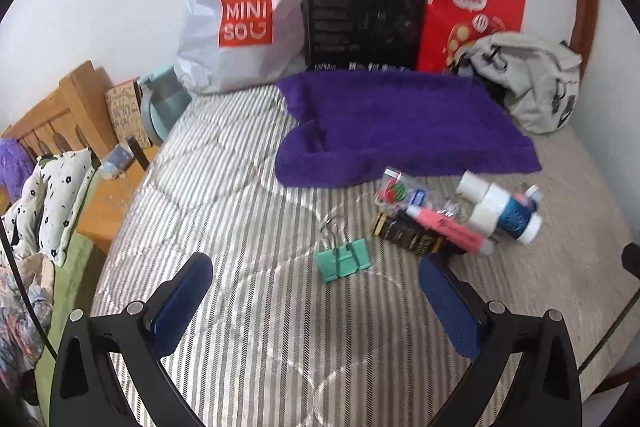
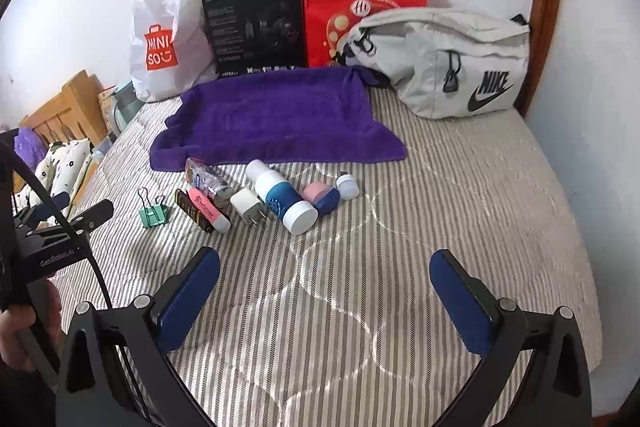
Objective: Organize rigid objects
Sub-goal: 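Lower the left tool onto the green binder clip and close it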
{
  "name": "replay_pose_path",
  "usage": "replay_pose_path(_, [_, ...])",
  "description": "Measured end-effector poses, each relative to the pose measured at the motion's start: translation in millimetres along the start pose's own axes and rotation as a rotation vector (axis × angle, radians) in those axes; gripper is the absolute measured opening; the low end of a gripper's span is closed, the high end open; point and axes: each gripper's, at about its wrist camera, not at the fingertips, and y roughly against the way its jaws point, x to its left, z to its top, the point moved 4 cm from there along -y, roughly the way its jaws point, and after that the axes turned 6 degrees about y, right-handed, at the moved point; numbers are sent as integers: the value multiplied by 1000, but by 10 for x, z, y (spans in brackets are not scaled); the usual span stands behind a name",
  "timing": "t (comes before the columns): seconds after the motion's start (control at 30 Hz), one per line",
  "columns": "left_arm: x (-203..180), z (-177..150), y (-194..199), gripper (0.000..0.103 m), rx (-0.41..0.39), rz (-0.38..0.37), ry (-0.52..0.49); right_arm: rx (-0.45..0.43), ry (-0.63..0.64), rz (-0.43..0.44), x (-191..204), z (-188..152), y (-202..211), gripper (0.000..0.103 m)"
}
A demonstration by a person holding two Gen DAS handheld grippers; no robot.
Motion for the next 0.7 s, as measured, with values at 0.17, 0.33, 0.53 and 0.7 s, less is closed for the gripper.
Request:
replay_pose_path(0.17, [6,-63,-325,103,57,18,25,50,-8,-15,-108,-41,-307,103])
replay_pose_path(0.33, [6,-111,-615,96,97,36,86,89,-24,-16,-238,-96,-573,103])
replay_pose_path(0.53, [-15,-161,-850,90,133,28,142,111,-25,-18,-393,-66,-842,103])
replay_pose_path(0.7, [-38,-175,-905,83,111,67,162,128,-33,-9,-527,6,-1027,103])
